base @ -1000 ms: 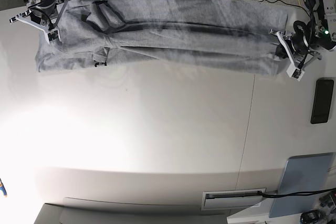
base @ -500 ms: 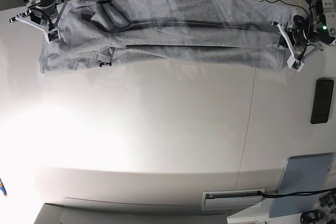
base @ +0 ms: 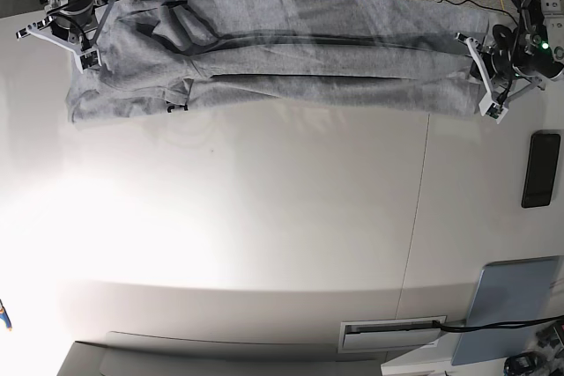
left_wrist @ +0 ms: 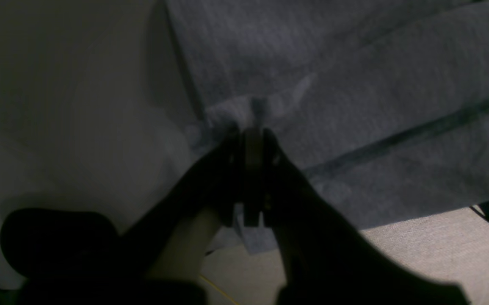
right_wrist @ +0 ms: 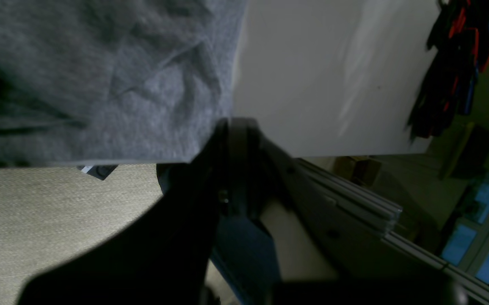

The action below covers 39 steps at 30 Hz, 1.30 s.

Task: Fold the T-shirt properly
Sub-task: 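Lay the hem down on the folded shirt and adjust the edges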

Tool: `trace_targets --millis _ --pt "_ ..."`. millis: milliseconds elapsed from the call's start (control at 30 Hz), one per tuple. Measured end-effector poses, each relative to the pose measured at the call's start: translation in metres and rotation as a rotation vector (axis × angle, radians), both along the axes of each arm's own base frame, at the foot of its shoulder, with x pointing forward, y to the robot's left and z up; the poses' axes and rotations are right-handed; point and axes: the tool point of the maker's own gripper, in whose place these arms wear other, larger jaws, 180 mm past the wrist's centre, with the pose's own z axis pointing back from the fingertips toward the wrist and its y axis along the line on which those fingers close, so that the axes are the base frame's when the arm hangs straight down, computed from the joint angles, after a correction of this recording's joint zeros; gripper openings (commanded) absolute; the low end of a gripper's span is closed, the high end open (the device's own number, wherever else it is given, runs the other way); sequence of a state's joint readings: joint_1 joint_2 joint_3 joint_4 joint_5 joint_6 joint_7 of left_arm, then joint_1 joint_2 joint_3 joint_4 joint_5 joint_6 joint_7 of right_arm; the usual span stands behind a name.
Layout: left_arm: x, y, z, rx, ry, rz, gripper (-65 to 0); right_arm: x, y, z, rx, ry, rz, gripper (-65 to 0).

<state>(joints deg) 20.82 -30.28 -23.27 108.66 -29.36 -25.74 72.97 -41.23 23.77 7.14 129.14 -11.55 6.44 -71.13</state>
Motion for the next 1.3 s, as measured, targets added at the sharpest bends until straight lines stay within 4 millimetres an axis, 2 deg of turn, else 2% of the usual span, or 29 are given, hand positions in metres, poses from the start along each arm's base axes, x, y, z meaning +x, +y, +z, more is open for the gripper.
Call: trace_targets --millis 233,533,567,700,800,933,1067,1300 --pt "-0.028 0.005 -0.012 0.029 0.075 0.003 -65.0 0.0 0.0 0.0 0.0 0.0 0.0 -65.0" --pt "-0.026 0.005 -0.012 0.021 0.061 0.026 -65.0 0.001 0.0 0.0 0.001 -0.002 0.002 -65.0" --pt "-0.026 0.005 -0.012 0.021 0.06 0.026 -63.0 0.001 0.0 0.0 0.001 -0.003 0.002 -65.0" --pt "-0.024 0.006 -0.012 0.023 0.05 0.029 -34.7 0.001 0.0 0.0 0.001 -0.002 0.002 -65.0" --pt "-0.013 0.002 -0.008 0.0 -0.016 0.024 -22.4 0.001 0.0 0.0 0.001 -0.002 0.003 -65.0" --pt "0.004 0.001 -0.001 -0.03 -0.112 0.082 -20.3 0.001 0.0 0.0 0.001 -0.002 0.002 -65.0" --pt "0.005 0.004 -0.001 -0.028 -0.122 0.121 -20.4 0.001 0.0 0.0 0.001 -0.003 0.003 -65.0" --pt "-0.008 0.019 -0.034 -0.09 -0.069 0.241 -20.4 0.003 0.001 0.001 0.003 -0.012 0.01 -65.0"
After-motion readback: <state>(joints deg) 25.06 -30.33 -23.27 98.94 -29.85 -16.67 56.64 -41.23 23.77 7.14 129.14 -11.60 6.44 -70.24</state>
